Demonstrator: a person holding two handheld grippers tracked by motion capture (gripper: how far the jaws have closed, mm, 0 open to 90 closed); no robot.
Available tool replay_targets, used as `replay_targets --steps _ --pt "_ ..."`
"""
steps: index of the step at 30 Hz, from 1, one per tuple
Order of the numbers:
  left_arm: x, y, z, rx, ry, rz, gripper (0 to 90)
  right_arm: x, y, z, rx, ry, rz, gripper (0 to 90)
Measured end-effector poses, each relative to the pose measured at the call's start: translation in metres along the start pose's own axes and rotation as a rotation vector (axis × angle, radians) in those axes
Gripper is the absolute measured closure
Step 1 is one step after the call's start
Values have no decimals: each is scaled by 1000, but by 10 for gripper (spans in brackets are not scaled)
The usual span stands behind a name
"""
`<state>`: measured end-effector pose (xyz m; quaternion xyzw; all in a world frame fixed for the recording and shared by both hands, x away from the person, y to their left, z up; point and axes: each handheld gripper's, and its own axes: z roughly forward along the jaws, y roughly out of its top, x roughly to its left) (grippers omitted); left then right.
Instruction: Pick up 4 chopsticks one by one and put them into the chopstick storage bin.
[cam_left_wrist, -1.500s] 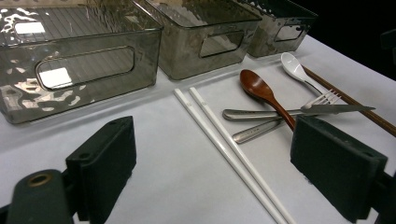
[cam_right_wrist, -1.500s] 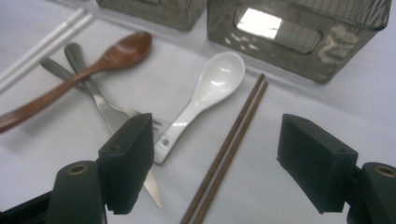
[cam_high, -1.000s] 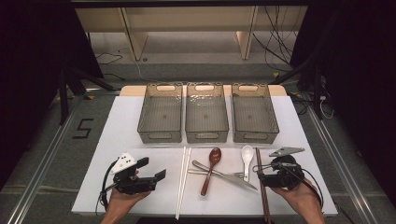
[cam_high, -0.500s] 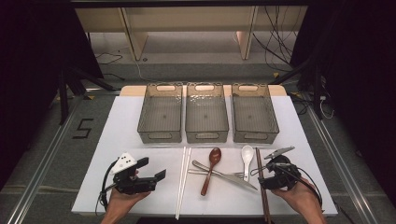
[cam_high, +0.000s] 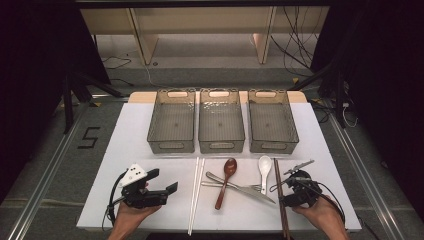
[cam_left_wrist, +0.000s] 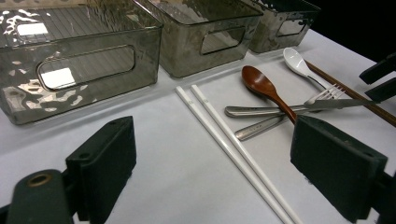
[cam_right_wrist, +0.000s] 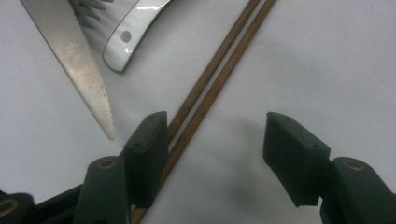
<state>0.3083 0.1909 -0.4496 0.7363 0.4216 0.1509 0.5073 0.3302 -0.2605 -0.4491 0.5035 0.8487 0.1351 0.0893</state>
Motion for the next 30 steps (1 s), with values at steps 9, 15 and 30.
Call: replay_targets --steps 9,15,30 --pt "0 0 0 3 2 -1 138 0 -2 5 28 8 9 423" --pt "0 0 0 2 3 2 138 1 -3 5 42 -8 4 440" --pt "0 0 0 8 6 6 139 -9 -7 1 122 -17 -15 649"
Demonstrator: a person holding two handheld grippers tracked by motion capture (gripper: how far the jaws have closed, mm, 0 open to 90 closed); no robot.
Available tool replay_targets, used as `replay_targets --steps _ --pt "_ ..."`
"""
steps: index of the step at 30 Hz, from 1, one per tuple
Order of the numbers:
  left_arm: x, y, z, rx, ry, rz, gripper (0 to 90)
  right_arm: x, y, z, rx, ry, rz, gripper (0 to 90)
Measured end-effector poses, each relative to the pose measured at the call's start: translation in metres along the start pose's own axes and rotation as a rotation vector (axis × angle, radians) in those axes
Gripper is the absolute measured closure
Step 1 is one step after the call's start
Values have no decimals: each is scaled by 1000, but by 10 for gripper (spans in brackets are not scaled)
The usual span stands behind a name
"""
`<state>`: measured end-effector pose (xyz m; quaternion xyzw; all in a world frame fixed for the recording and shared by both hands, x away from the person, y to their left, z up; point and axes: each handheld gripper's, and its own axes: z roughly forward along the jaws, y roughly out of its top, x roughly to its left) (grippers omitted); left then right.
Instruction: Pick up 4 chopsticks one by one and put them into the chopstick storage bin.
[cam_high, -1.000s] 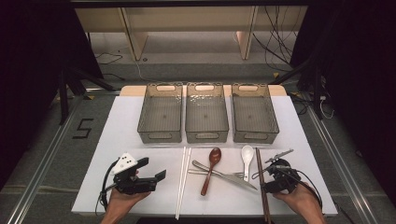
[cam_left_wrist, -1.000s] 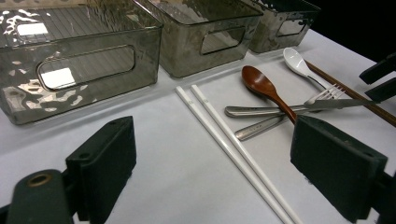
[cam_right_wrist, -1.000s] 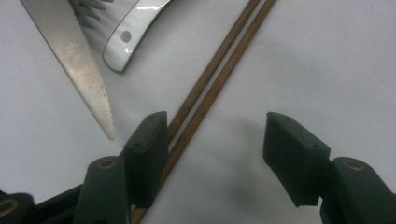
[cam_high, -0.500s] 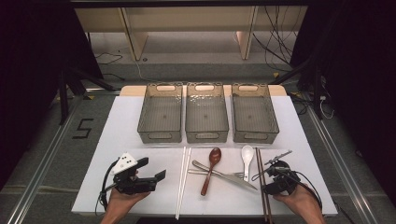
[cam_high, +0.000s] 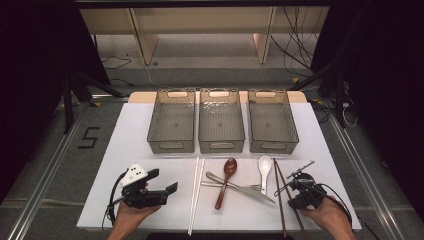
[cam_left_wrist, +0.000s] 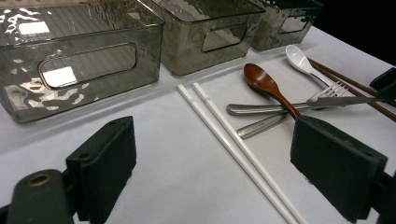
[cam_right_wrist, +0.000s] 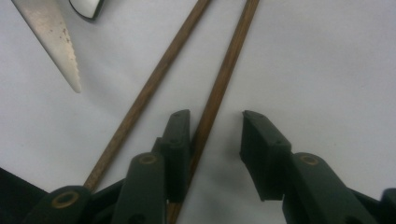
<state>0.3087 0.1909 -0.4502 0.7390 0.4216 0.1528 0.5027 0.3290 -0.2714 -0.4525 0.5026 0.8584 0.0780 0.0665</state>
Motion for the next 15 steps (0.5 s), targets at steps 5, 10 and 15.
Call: replay_targets --steps 5,10,15 --pt "0 0 0 2 1 3 139 -7 0 -1 24 1 20 749" --pt "0 0 0 3 0 3 139 -15 0 0 30 20 48 811" --pt "0 0 0 3 1 5 139 -21 2 0 37 32 73 841"
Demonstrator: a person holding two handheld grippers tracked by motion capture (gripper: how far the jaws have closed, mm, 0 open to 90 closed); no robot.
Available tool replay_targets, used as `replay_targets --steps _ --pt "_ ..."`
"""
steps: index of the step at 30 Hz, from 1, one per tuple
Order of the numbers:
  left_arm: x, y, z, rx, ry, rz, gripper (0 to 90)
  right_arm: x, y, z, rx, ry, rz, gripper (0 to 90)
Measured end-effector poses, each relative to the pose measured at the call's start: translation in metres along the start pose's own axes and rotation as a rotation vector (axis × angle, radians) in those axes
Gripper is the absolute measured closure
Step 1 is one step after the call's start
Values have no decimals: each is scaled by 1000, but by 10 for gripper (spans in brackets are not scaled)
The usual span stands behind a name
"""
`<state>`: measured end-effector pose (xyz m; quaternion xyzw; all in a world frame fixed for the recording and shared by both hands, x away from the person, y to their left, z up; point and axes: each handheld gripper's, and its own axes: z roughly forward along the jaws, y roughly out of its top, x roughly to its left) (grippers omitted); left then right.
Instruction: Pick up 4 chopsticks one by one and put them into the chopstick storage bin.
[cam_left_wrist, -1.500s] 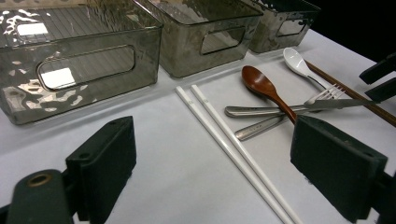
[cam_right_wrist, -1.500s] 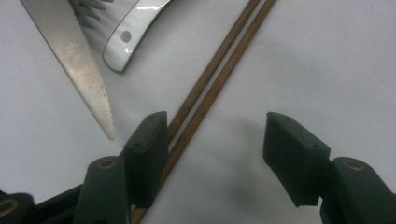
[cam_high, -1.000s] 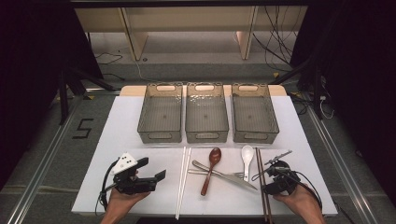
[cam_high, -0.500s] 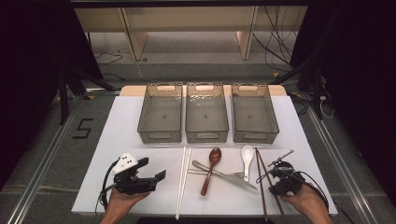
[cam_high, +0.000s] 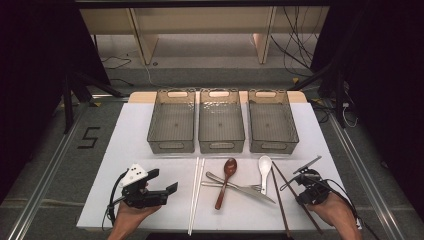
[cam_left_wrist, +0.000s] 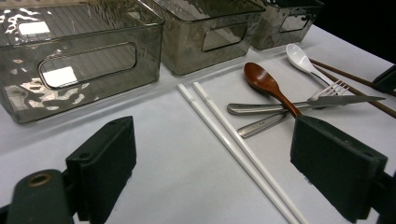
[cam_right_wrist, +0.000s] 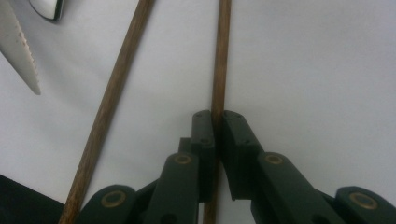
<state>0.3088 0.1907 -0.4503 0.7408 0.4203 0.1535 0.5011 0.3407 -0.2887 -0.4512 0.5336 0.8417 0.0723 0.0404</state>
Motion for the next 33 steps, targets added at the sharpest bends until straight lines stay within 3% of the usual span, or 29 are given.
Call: replay_targets --steps 7,22,27,29,31,33 --pt "0 0 0 -1 2 1 139 -5 1 -1 -9 -2 18 850" --pt "1 0 -1 1 7 -5 139 0 -8 -26 -91 2 -48 851" --pt "1 0 0 5 5 -7 139 11 -3 -42 -223 55 -81 851" --pt "1 0 0 4 5 -10 139 13 -1 -44 -249 71 -82 851" --pt "1 0 0 5 4 -11 139 20 6 -49 -323 109 -99 851" --pt "1 0 0 4 1 -17 139 23 9 -50 -345 121 -102 851"
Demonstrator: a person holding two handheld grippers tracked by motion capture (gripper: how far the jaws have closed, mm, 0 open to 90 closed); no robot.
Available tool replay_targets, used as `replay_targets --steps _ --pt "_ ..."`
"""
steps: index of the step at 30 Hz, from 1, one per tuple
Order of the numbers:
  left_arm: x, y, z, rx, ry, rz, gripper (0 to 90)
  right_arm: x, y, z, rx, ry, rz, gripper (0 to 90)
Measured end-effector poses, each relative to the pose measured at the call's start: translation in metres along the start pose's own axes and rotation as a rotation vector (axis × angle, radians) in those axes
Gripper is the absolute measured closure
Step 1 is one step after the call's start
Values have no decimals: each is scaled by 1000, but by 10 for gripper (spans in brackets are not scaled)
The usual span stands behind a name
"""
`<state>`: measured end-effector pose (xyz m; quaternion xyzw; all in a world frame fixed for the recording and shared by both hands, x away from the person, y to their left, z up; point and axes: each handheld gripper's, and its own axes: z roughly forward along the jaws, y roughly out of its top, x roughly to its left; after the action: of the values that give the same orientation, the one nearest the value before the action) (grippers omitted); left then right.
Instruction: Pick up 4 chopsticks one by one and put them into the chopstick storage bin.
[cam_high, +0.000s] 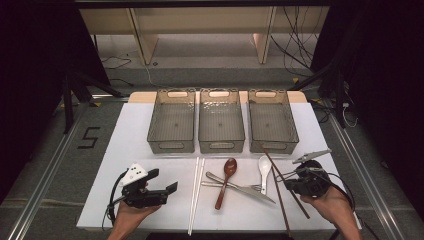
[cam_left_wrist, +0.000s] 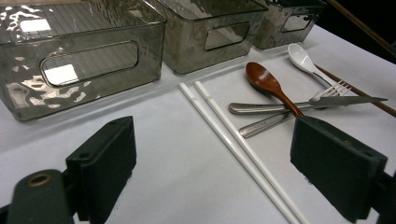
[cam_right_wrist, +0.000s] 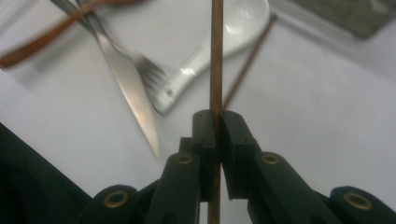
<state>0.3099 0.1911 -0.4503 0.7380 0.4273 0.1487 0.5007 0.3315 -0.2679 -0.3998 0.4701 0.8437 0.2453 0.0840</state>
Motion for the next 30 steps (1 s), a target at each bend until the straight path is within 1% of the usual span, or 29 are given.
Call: replay_targets --steps 5,7,9,12,14,16,17,18,20,22,23,25,27,28,30 --pt "1 0 0 3 0 -4 139 16 21 3 -74 22 -32 851" --pt "1 0 0 1 -7 -14 139 21 29 4 -106 44 -32 851" --pt "1 0 0 6 -6 -12 139 26 36 6 -146 61 -27 851" --pt "0 1 1 8 -17 -30 139 35 46 10 -178 71 -36 851" --pt "-1 1 2 12 -16 -38 141 41 51 13 -196 90 -35 851" --pt "-3 2 3 16 -31 -55 145 45 55 16 -210 104 -34 850" --pt "-5 3 4 15 -34 -67 148 47 57 17 -216 112 -29 850" --pt "-7 4 5 21 -41 -64 150 49 59 19 -223 122 -25 850" --pt "-13 7 9 32 -50 -62 151 54 62 23 -233 127 -27 850" --pt "-21 10 13 43 -69 -61 153 59 66 27 -243 135 -29 850" --pt "-25 12 16 43 -80 -64 153 62 67 28 -249 143 -31 851" --pt "-32 16 20 49 -116 -71 156 68 71 30 -266 156 -34 851" --pt "-40 19 25 54 -135 -74 158 73 75 32 -276 166 -37 850" --pt "-43 21 28 56 -144 -73 157 76 77 32 -283 166 -47 850" --pt "-49 23 34 64 -170 -93 162 82 79 34 -297 181 -56 850"
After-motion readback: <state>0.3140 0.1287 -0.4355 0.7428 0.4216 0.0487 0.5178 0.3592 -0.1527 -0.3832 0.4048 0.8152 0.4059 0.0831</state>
